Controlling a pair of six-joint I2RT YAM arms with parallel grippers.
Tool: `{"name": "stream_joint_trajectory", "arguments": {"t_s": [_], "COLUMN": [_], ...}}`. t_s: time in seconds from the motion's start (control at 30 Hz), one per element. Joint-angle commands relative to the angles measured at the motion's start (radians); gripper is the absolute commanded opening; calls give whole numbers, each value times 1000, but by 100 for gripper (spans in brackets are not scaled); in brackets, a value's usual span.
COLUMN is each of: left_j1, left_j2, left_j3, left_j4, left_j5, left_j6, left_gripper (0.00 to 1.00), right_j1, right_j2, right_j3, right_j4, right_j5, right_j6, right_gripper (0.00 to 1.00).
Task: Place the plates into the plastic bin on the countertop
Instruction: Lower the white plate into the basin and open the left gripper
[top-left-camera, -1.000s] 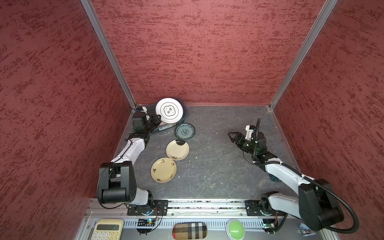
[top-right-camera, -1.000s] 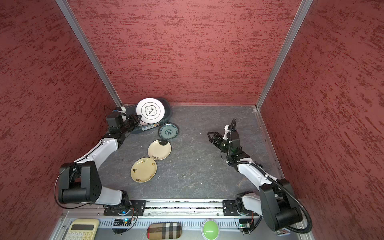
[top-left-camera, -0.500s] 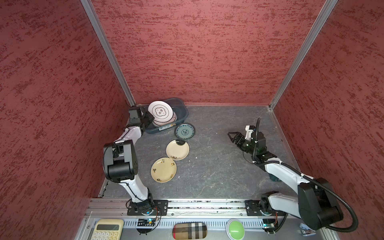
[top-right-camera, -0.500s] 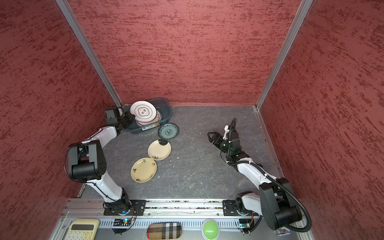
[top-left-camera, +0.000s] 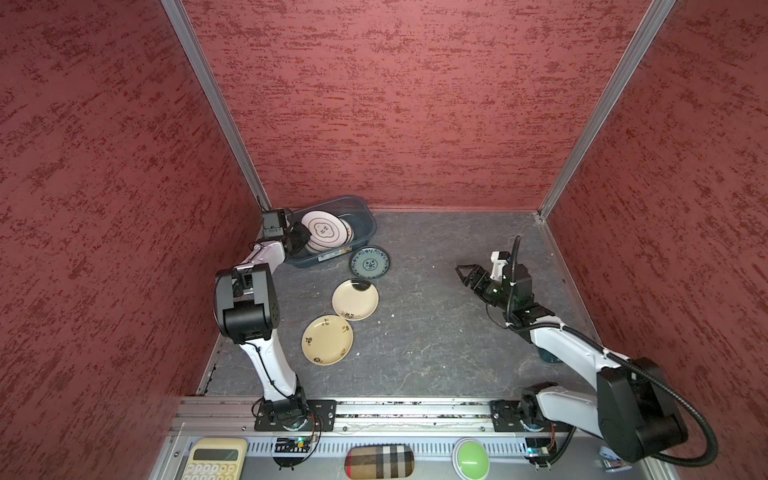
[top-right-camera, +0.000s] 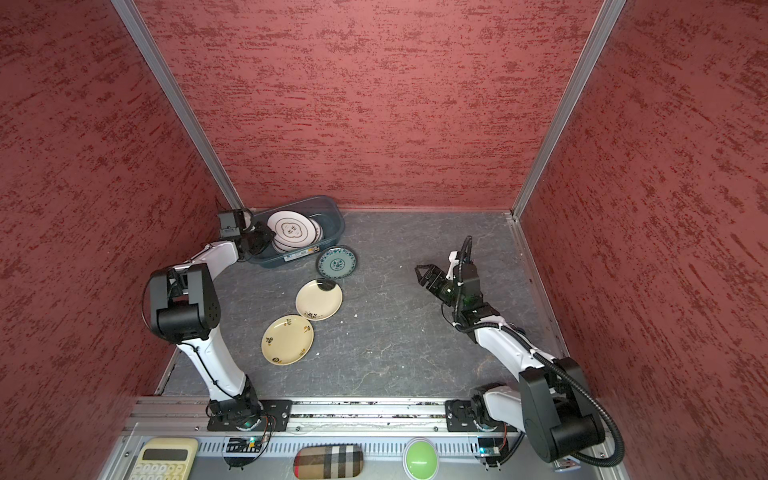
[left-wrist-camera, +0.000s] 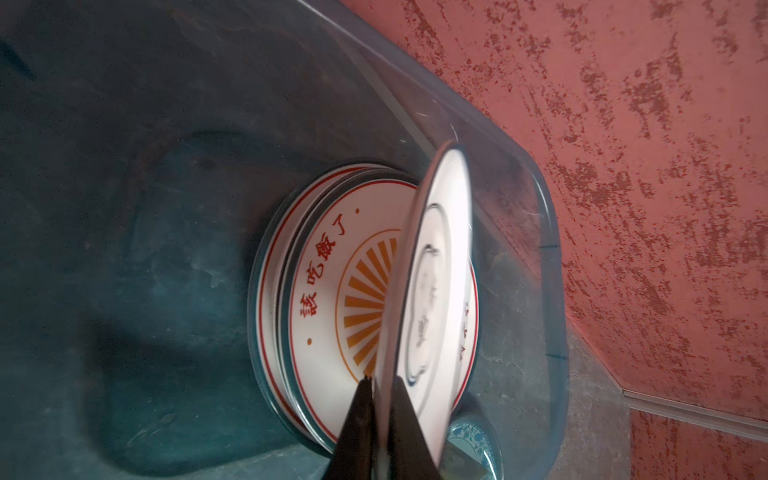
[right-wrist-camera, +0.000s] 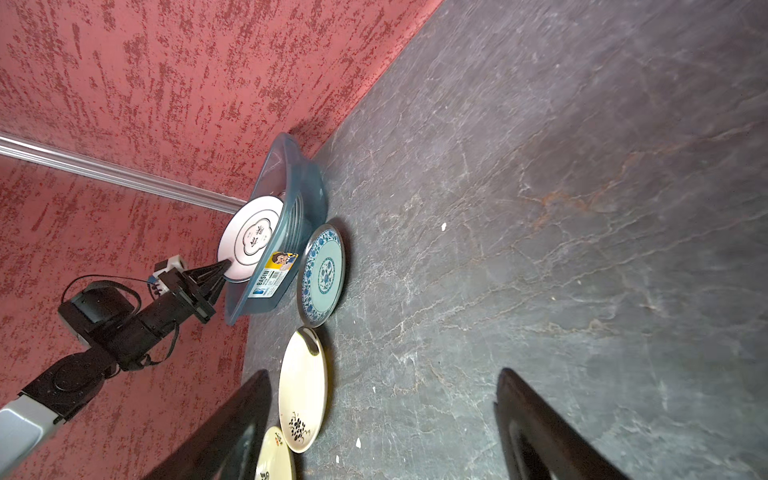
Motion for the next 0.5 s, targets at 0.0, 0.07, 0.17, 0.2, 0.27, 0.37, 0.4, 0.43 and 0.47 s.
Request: {"name": "stream_joint_trajectory", "arguments": {"t_s": [0.0,0.07,0.17,0.2,0.27,0.37,0.4,0.43,0.47], "left_j1": [-2,-5,-5,-7,-10,-16,-16,-16,-16], "left_j2": [19,26,36,41,51,66,69,72,77], "left_j3": [41,46,56,62,79,98,102,107,114], "left_j4": [-20,-28,-43,-51,-71,-95,-102,-110,-118], "left_j5": [27,26,24,25,21,15,13,9,9], "left_j6": [47,59,64,70,80,96,99,101,108], "left_gripper": [13,14,30,35,51,65,72,76,86], "right_j1": [4,4,3,4,3,4,4,4,4], "right_j2": [-7,-12,-21,-23,-27,-28,-28,-29,-30], "right_j3": [9,13,16,16,16,14,13,12,12], "right_j4": [-25,-41,-54,-58,-62,-68,-70,-70,-73], "right_j5": [25,37,48,50,54,61,62,62,64], "right_j6": [-27,-36,-43,-45,-45,-42,-42,-41,-40], "right_gripper": [85,85,85,85,85,85,85,85,85]}}
